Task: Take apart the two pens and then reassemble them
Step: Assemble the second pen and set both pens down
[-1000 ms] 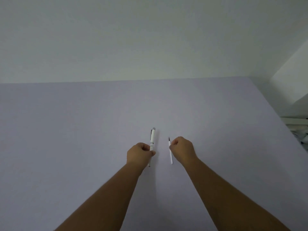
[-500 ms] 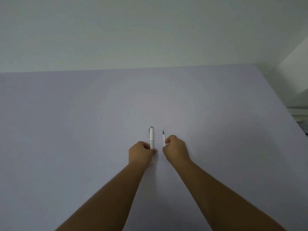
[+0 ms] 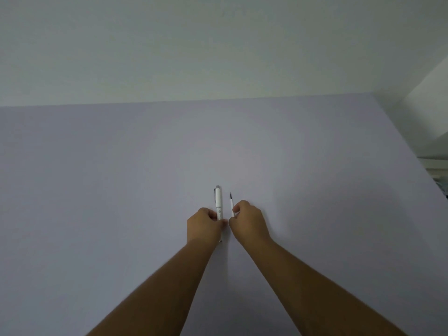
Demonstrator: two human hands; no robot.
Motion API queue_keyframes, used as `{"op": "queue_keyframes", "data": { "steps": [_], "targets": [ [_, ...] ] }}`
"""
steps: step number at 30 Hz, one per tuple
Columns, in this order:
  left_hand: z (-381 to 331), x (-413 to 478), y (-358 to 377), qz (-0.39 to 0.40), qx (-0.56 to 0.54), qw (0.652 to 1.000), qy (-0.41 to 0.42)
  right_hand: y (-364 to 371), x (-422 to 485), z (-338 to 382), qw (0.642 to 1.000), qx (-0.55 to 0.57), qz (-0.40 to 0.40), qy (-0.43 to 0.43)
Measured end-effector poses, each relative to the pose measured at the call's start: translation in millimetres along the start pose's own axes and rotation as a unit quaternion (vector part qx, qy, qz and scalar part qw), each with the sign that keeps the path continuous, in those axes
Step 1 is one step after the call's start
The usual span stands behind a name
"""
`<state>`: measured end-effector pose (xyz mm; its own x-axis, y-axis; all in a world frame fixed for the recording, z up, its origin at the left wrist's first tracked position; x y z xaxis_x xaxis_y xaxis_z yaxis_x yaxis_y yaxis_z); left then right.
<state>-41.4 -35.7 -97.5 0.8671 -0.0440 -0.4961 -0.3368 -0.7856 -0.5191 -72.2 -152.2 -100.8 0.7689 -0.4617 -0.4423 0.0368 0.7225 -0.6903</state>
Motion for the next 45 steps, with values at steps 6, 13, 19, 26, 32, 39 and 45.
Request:
{"op": "queue_keyframes", "data": {
  "steps": [6,13,19,26,32,39,45],
  "targets": [
    [1,0,-2,-0.009,0.002,1.0,-0.002,2,-1,3,1.0,0.004,0.001,-0.005],
    [1,1,-1,-0.015,0.007,1.0,0.003,1,-1,2,1.0,0.02,-0.006,-0.004],
    [2,1,-2,-0.019,0.018,1.0,0.003,1,-2,2,1.0,0.019,-0.008,-0.006],
    [2,5,-1,-0.027,0.033,0.999,0.01,0,-1,2,1.0,0.023,-0.01,-0.003],
    [7,9,-2,-0.034,0.043,0.998,0.017,1,-2,2,1.0,0.021,-0.009,-0.008],
    [9,11,-2,-0.032,0.049,0.998,0.024,0,-3,4,1.0,0.028,-0.009,-0.007],
    [5,12,-3,-0.029,0.045,0.998,0.031,-1,-1,4,1.0,0.028,-0.007,-0.011]
  ]
}}
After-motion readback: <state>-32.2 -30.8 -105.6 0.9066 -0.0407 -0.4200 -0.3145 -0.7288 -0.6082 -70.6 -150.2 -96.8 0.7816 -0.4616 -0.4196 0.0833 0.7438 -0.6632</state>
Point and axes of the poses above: each hand's wrist, its own x-axis towards the middle knuckle, its own y-axis out of the palm, z = x × y, the point moved 2 cm from there along x, towards the middle knuckle, and after that the axes turned 3 degrees about y, right-handed, at the moved point
